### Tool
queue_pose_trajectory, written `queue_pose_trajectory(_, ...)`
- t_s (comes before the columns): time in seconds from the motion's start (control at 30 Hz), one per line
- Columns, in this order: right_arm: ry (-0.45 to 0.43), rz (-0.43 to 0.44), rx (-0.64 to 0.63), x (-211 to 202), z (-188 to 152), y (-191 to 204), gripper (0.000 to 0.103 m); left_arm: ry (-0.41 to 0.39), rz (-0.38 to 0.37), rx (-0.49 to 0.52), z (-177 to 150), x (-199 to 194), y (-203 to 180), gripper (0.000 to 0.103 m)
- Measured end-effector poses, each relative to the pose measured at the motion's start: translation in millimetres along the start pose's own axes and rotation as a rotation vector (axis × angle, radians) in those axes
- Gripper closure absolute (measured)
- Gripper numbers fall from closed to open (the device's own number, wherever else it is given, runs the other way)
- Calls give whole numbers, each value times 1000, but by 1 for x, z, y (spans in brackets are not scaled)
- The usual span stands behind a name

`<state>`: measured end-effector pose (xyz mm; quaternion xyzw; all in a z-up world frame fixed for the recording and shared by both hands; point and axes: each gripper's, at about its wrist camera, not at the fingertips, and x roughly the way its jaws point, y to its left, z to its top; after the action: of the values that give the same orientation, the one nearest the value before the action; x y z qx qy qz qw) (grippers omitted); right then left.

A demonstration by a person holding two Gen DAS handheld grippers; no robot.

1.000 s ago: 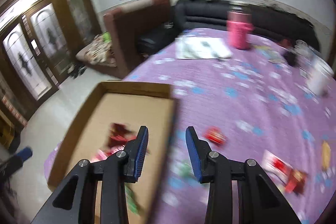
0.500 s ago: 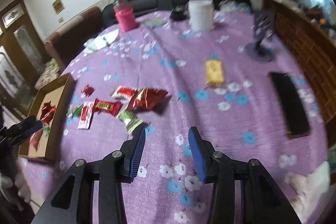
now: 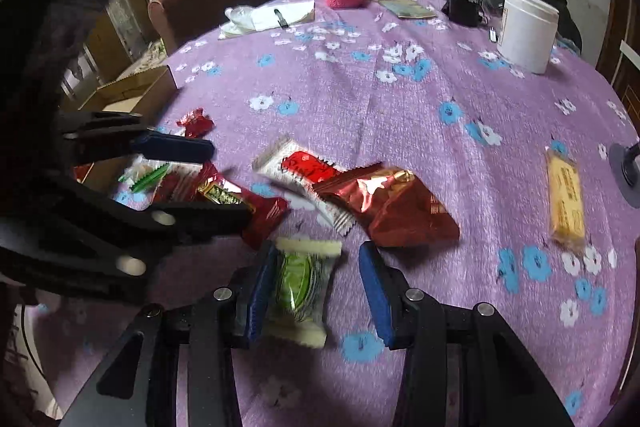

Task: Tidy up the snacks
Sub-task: 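Grasp the dark red packet with the left tool while the right grasps the green-wrapped snack, then drop the dark red packet and green snack into the tray with both tools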

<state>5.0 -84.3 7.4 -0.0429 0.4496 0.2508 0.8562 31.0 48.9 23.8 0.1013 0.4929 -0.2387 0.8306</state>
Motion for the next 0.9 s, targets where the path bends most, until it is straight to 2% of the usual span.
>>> queue_pose_trajectory(0.03, -2, 2, -1, 1, 0, -1, 59, 8, -1, 14, 1, 3, 0, 38)
queue_pose_trajectory(0.07, -8, 3, 1, 0, -1, -2, 68, 15, -10, 28, 2, 7, -1, 38)
queue_pose_trajectory(0.13, -6, 8, 12, 0, 0, -4, 68, 28, -23, 59, 2, 13, -7, 38)
queue_pose_trajectory(0.23, -4, 8, 35, -4, -3, -10, 69, 31, -5, 125, -6, 11, -21, 39)
queue_pose_trajectory(0.3, -2, 5, 52, -8, -3, -13, 69, 31, 10, 135, -9, 9, -26, 43)
queue_pose_trajectory(0.37, -7, -8, 61, -12, -5, -15, 69, 26, 17, 123, -10, 8, -28, 55)
queue_pose_trajectory(0.4, -14, -15, 69, -17, -6, -16, 69, 27, 33, 107, -11, 7, -30, 58)
queue_pose_trajectory(0.47, -28, -28, 81, -25, -9, -18, 69, 21, 55, 87, -11, 5, -33, 85)
queue_pose_trajectory(0.57, -48, -36, 111, -38, -13, -21, 69, -10, 55, 38, -15, -3, -37, 85)
queue_pose_trajectory(0.7, -73, -39, 127, -59, -17, -17, 69, -71, 9, -56, -26, -29, -31, 85)
queue_pose_trajectory(0.83, -94, -24, 109, -73, -13, 0, 69, -159, -60, -188, -48, -78, -9, 85)
queue_pose_trajectory(0.9, -105, 8, 81, -78, -6, 21, 69, -205, -38, -245, -66, -109, 10, 85)
